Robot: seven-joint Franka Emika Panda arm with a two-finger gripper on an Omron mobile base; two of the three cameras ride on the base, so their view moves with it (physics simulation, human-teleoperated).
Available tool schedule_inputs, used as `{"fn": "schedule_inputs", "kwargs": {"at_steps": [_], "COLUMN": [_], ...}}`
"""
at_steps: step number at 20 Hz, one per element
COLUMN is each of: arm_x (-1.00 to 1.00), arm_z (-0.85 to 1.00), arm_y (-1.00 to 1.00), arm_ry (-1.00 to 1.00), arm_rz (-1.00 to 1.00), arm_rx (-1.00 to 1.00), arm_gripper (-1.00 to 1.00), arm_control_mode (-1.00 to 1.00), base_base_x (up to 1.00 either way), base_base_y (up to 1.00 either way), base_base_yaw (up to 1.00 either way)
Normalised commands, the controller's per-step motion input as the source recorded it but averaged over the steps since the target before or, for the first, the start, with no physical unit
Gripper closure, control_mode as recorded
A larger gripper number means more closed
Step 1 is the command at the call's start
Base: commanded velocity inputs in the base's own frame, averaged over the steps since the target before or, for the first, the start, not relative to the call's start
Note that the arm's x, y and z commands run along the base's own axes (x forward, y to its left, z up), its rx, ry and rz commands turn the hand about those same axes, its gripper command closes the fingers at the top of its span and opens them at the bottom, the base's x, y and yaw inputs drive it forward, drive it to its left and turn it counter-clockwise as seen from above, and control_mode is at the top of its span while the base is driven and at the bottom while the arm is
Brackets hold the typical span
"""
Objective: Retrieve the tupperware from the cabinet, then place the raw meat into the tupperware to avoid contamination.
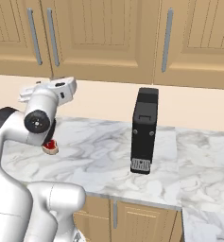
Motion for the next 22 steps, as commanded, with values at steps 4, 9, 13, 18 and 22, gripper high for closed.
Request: {"fn": "schedule_inputs", "kwargs": {"at_steps": [4, 9, 13, 18, 22], "arm_x": [0.0, 0.0, 0.0, 0.0, 0.0], "arm_z": [0.42, 0.39, 0.28, 0.19, 0.09], "arm_y": [0.07, 0.06, 0.05, 0.1, 0.1], "arm_ry": [-0.16, -0.12, -0.08, -0.05, -0.01], "arm_rz": [0.0, 0.0, 0.0, 0.0, 0.0], "arm_rx": [0.02, 0.01, 0.0, 0.0, 0.0], "arm_gripper": [-1.0, -1.0, -1.0, -1.0, -1.0], "arm_control_mode": [-1.0, -1.0, -1.0, -1.0, -1.0], "base_base_x": [0.0, 0.0, 0.0, 0.0, 0.0], "base_base_y": [0.0, 0.0, 0.0, 0.0, 0.0], "base_base_yaw": [0.0, 0.0, 0.0, 0.0, 0.0]}}
